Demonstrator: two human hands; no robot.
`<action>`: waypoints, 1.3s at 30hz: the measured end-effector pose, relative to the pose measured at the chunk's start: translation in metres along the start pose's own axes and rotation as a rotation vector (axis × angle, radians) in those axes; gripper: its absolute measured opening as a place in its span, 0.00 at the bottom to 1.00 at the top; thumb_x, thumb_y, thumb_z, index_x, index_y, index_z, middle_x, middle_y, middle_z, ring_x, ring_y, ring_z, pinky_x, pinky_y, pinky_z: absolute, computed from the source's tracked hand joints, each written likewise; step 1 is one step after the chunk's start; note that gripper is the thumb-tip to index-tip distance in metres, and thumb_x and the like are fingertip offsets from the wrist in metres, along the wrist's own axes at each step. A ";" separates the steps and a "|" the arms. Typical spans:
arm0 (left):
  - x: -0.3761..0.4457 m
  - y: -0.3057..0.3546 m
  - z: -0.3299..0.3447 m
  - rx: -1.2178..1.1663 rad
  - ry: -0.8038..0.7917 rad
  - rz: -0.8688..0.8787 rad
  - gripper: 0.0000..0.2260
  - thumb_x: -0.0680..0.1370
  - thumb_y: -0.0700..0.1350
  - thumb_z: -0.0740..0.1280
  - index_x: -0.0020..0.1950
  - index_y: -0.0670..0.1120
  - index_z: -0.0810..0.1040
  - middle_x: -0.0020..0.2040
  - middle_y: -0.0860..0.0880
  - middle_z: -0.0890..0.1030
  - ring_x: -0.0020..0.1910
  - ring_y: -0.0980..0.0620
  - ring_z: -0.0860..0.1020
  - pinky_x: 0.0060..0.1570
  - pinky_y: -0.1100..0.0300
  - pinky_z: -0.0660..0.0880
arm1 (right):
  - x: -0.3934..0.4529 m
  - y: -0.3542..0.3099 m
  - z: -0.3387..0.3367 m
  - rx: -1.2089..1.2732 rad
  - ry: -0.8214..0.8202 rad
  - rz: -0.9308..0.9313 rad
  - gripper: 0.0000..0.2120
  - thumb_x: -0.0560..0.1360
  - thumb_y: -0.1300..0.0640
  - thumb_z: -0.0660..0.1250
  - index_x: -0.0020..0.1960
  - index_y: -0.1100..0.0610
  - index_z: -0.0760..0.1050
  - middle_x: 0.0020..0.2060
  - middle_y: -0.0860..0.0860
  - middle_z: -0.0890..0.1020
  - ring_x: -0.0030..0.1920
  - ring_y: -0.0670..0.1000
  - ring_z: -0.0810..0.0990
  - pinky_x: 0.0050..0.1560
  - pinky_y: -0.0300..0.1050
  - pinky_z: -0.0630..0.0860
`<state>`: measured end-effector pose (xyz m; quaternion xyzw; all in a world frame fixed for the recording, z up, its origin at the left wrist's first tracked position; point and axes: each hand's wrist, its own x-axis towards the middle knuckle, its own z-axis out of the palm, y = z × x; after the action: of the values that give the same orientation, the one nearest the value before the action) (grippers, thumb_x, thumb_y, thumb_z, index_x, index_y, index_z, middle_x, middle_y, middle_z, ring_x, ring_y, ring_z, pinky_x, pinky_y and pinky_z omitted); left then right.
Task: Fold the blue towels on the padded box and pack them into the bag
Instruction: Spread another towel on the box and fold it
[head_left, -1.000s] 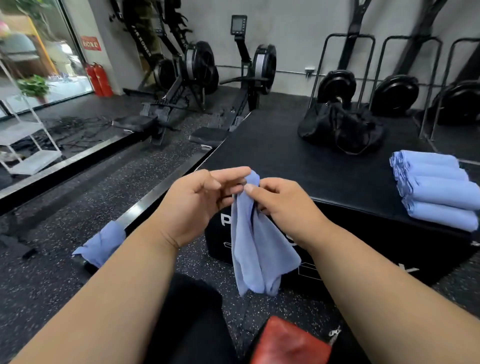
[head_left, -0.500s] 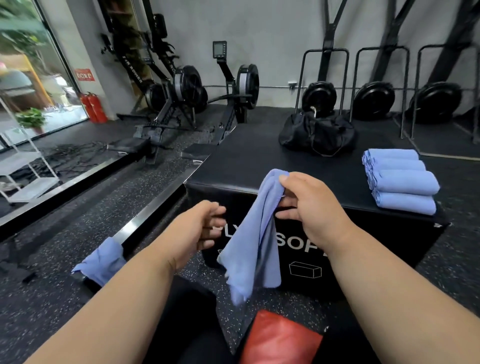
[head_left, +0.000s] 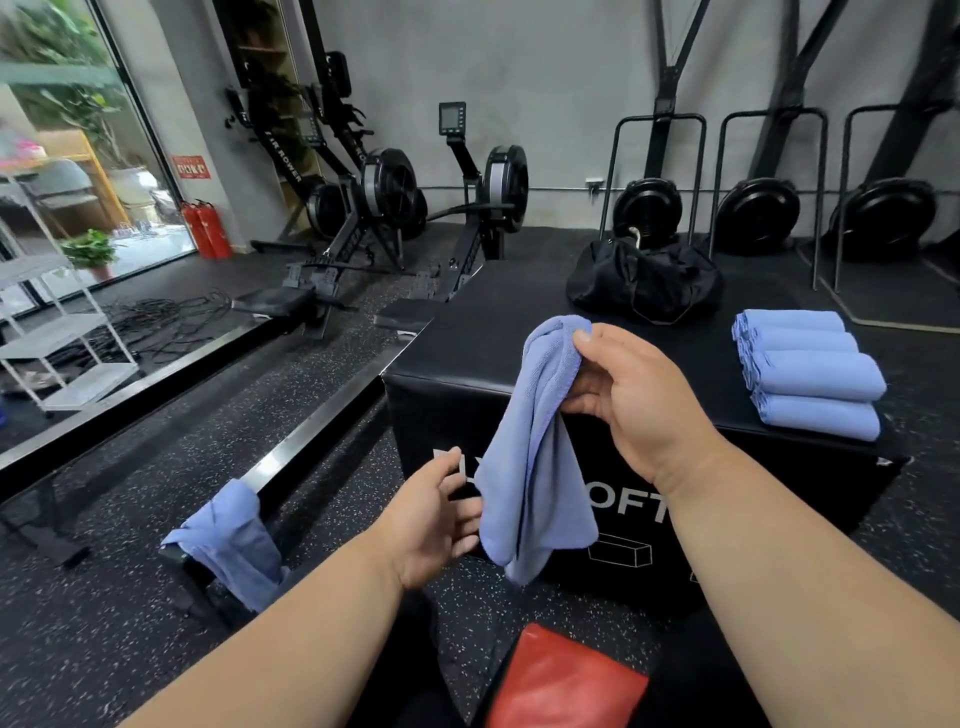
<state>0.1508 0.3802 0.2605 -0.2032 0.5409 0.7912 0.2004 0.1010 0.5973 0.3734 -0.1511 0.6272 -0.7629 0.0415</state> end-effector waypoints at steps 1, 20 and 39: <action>0.000 0.002 -0.001 -0.045 -0.015 0.020 0.20 0.80 0.63 0.64 0.61 0.48 0.77 0.46 0.45 0.82 0.41 0.49 0.79 0.42 0.56 0.74 | 0.000 0.000 -0.001 -0.003 0.008 0.005 0.11 0.85 0.58 0.62 0.52 0.57 0.82 0.47 0.54 0.87 0.45 0.51 0.85 0.45 0.45 0.81; -0.022 0.103 -0.056 0.102 0.380 0.701 0.09 0.81 0.39 0.72 0.60 0.47 0.83 0.50 0.50 0.86 0.50 0.53 0.81 0.61 0.56 0.76 | 0.016 0.038 -0.039 0.057 0.267 0.072 0.09 0.82 0.59 0.65 0.50 0.57 0.84 0.44 0.51 0.86 0.45 0.50 0.84 0.54 0.51 0.80; -0.029 0.104 -0.044 0.358 0.311 0.852 0.16 0.79 0.28 0.68 0.54 0.49 0.83 0.43 0.55 0.86 0.42 0.59 0.81 0.44 0.67 0.77 | 0.018 0.036 -0.036 -0.029 0.167 0.171 0.10 0.85 0.57 0.64 0.56 0.57 0.84 0.52 0.53 0.89 0.51 0.49 0.87 0.52 0.45 0.82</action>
<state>0.1239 0.3016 0.3426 -0.0417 0.7270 0.6577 -0.1928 0.0688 0.6190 0.3356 -0.0336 0.6501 -0.7574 0.0516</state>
